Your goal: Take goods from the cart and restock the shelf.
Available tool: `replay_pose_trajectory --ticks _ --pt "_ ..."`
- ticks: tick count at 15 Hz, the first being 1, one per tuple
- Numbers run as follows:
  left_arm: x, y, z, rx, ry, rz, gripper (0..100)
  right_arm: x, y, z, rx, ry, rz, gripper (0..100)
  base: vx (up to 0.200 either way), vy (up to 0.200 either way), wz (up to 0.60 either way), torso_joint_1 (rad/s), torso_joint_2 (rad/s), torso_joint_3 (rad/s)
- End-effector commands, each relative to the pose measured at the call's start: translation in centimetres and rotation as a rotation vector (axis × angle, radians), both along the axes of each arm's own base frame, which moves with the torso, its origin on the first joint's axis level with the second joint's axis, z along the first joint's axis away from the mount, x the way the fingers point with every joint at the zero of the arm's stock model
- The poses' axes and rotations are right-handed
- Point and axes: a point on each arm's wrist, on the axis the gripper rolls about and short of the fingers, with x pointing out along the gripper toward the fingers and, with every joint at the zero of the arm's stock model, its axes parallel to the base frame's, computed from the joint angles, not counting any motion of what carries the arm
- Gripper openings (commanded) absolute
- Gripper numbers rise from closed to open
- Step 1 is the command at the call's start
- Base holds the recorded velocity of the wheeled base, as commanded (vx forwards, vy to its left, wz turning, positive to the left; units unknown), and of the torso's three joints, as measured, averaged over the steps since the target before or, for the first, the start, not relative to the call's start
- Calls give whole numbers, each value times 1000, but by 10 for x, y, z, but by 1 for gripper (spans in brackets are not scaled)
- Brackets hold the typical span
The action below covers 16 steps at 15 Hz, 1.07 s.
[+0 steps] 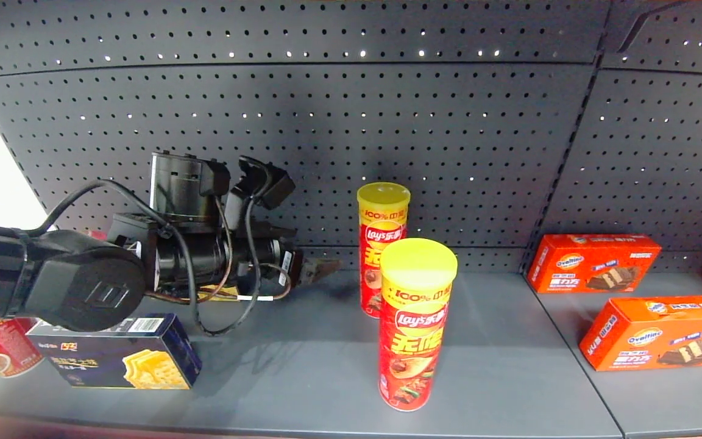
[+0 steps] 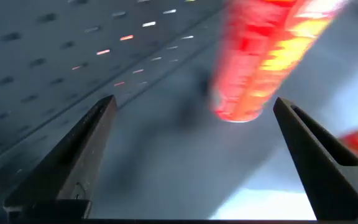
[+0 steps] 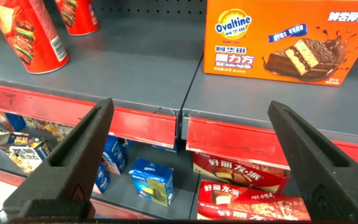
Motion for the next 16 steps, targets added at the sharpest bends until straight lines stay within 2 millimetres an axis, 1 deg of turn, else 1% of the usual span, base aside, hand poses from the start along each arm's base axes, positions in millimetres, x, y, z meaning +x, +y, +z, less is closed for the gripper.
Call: replay_pose_trajectory --ticks 1,3,6,7,9,11,14,16 --pt "-3 -3 0 22 -10 35 100 0 0 0 0 1 1 100 0 0 0 0 0 0" --pt "-3 -6 -3 47 -21 86 100 0 0 0 0 1 0 100 0 0 0 0 0 0" --pt "-8 -23 -20 104 -46 165 100 0 0 0 0 1 1 100 0 0 0 0 0 0" --pt "-7 -28 -27 123 -36 174 100 0 0 0 0 1 0 100 0 0 0 0 0 0" --pt "-7 -36 -34 141 -22 167 100 0 0 0 -5 0 0 100 0 0 0 0 0 0" --pt "-4 -38 -40 148 -14 166 100 0 0 0 -5 0 0 100 0 0 0 0 0 0" --pt "6 -44 -52 136 -36 185 100 0 0 0 -5 0 0 100 0 0 0 0 0 0" --pt "12 -46 -55 137 -35 188 100 0 0 0 -5 0 0 100 0 0 0 0 0 0"
